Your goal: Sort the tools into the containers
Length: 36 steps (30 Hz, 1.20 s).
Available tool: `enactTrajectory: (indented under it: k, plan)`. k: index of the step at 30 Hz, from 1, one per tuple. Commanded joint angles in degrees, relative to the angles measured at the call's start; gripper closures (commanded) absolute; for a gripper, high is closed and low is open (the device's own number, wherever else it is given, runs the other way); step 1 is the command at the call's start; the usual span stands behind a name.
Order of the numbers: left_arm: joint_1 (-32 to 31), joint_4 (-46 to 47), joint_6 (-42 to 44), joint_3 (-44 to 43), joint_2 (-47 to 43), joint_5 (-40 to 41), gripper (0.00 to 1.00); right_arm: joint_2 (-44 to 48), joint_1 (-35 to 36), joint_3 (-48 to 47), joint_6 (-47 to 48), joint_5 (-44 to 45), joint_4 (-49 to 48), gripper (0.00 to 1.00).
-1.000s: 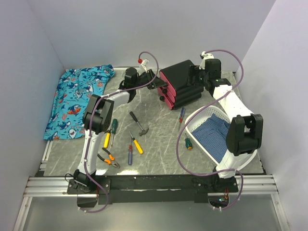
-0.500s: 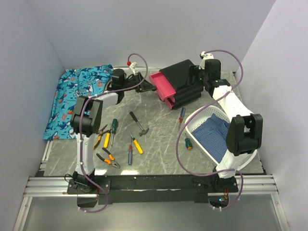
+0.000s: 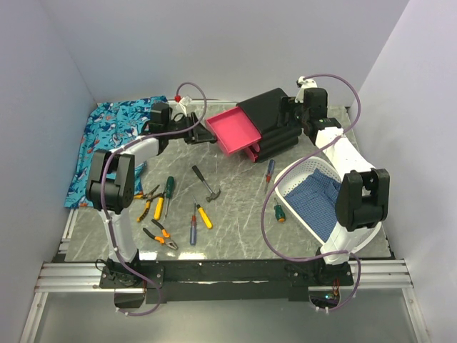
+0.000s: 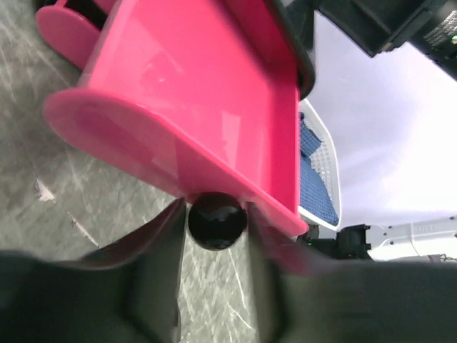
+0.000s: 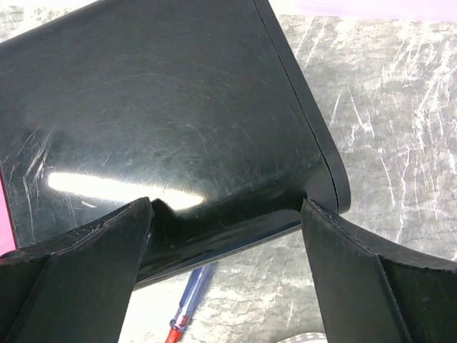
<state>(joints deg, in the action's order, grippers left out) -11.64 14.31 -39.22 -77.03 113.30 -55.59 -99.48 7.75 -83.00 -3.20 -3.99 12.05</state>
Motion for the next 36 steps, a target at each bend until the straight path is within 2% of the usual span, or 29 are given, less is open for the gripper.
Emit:
enactTrajectory:
  k: [1,2,4,5,8,10,11,12,14,15,18,20,24,29,36]
  plan:
    - [0.83,-5.86,3.54,-0.92,-1.59,0.50,0.48,-2.91,0.95,0.48,1.18,-0.32,2.53,0.09]
    - [1.09,-8.13,3.97,-0.92,-2.20,0.22,0.38,-2.74,0.95,0.47,1.35,-0.40,2.54,0.09]
    - [2.67,-11.56,6.60,-0.23,-3.34,-0.13,0.31,-2.39,0.95,1.00,1.62,-0.32,2.27,0.08]
    - [3.37,-17.58,8.09,-0.13,-4.48,-0.30,0.28,-1.95,0.95,1.17,1.53,-0.32,2.01,0.08]
    - [6.01,-26.32,15.39,0.13,-7.20,0.83,0.23,-0.89,0.95,2.49,1.36,-0.76,1.13,0.08]
    - [7.59,-31.60,20.39,1.27,-9.31,2.58,0.23,-0.54,0.95,3.28,1.09,-1.11,0.78,0.08]
    - [7.68,-33.71,22.85,1.36,-11.67,6.77,0.24,-0.36,0.95,3.37,1.18,-1.20,0.86,0.08]
    - [7.51,-39.47,28.79,1.10,-12.82,10.29,0.25,-0.27,0.95,3.37,1.18,-1.28,0.87,0.08]
    - [7.16,-43.29,32.79,1.88,-16.50,17.06,0.26,-0.01,1.04,3.55,1.53,-1.20,1.04,0.08]
    - [6.98,-44.61,35.24,2.50,-17.83,24.93,0.26,-0.01,0.95,3.46,1.62,-1.11,1.04,0.08]
    - [6.46,-48.31,38.59,5.48,-22.23,35.34,0.26,-0.19,0.95,3.02,1.71,-0.93,1.22,0.08]
    - [6.19,-50.95,41.33,6.98,-23.55,37.13,0.25,-0.45,0.95,2.93,1.62,-0.93,1.22,0.08]
    - [5.40,-54.64,40.11,7.95,-21.19,40.21,0.28,-1.06,0.95,2.32,1.53,-1.81,1.48,0.08]
    - [3.65,-51.66,39.84,10.50,-19.96,43.02,0.33,-1.15,0.95,2.05,1.62,-1.72,1.31,0.08]
    - [1.36,-51.22,39.57,7.70,-13.55,42.06,0.45,0.25,0.87,4.16,1.71,-1.46,0.51,0.08]
